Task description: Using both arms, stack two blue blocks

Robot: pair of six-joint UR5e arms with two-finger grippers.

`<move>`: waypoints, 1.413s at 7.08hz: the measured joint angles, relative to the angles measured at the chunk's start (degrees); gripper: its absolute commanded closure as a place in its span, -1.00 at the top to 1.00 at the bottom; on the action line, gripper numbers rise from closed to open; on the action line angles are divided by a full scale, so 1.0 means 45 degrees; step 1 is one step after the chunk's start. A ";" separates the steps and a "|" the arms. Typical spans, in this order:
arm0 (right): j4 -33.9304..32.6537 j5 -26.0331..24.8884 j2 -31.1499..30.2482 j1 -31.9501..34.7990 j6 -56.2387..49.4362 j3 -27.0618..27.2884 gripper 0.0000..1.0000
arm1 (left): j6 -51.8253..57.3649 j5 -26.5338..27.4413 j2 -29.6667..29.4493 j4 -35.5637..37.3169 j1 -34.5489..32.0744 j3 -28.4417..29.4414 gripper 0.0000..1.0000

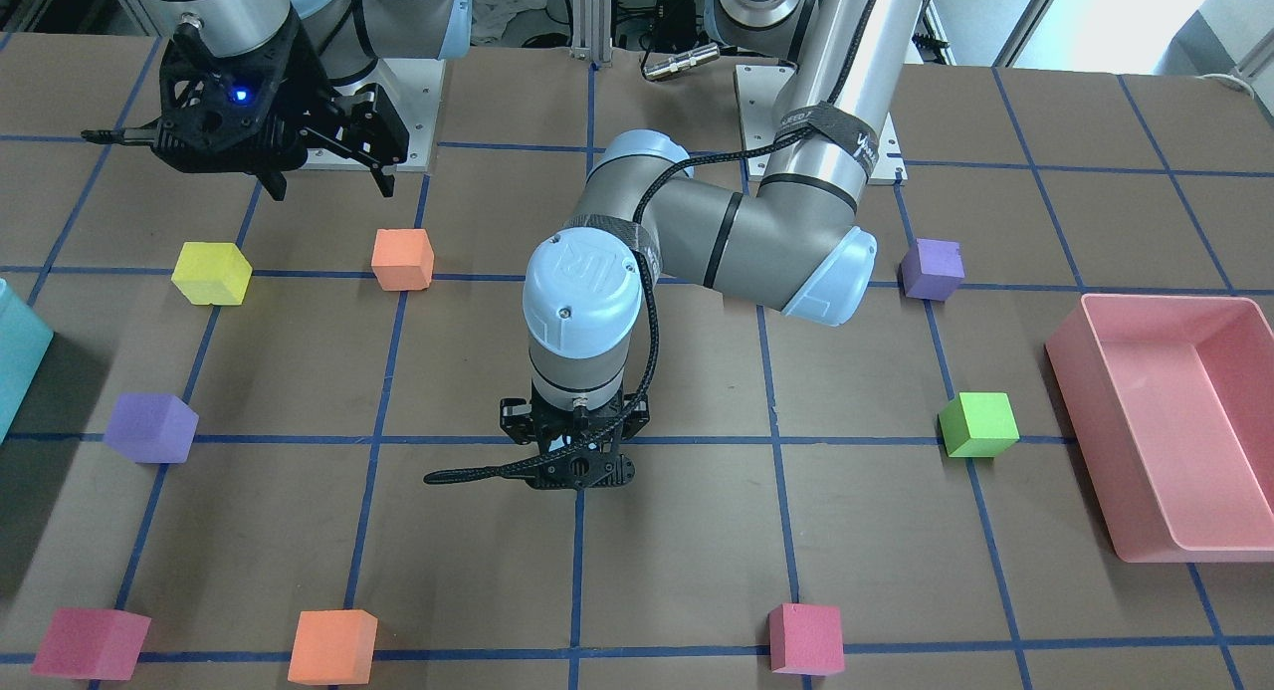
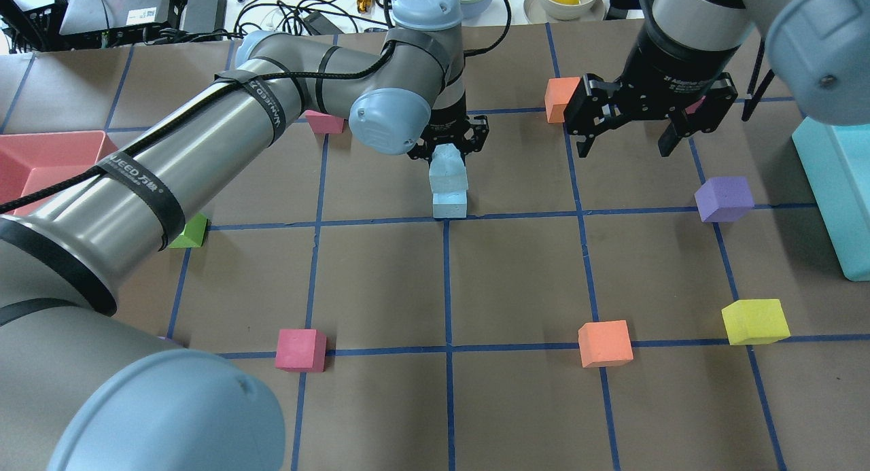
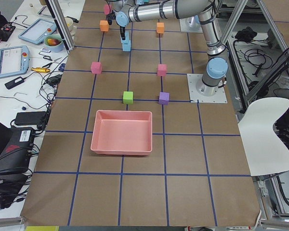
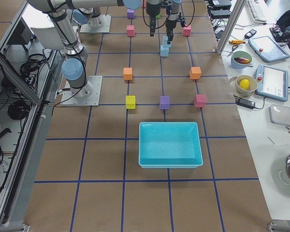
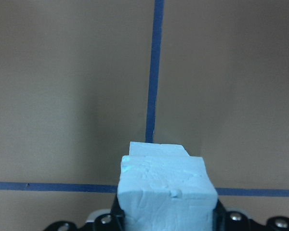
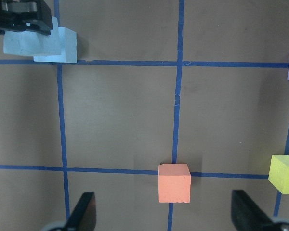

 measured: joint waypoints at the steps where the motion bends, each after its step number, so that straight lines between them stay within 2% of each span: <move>1: 0.0243 -0.0023 -0.0007 -0.0144 -0.0203 0.0008 1.00 | -0.0020 0.0000 -0.0031 0.0044 -0.0034 -0.0012 -1.00; 3: 0.0316 -0.0064 -0.0022 -0.0278 -0.0207 0.0005 1.00 | -0.0029 0.0009 -0.0151 0.0076 -0.0105 -0.0027 -1.00; 4: 0.0332 -0.0167 -0.0021 -0.0292 -0.0163 -0.0001 1.00 | -0.0014 0.0015 -0.0212 0.0074 -0.0121 -0.0033 -0.48; 5: 0.0320 -0.0316 -0.0019 -0.0297 -0.0136 -0.0002 1.00 | -0.0002 0.0029 -0.0259 0.0066 -0.0132 -0.0050 0.29; 8: 0.0163 -0.0433 -0.0017 -0.0301 -0.0112 0.0000 1.00 | -0.0089 0.0062 -0.0357 0.0089 -0.0141 -0.0149 0.86; 9: 0.0150 -0.0436 -0.0016 -0.0302 -0.0115 0.0007 1.00 | -0.0102 0.0052 -0.0286 0.0104 -0.0133 -0.0115 1.00; 10: 0.0135 -0.0437 -0.0017 -0.0302 -0.0118 0.0009 1.00 | -0.0048 0.0045 -0.0052 0.0103 -0.0074 -0.0028 1.00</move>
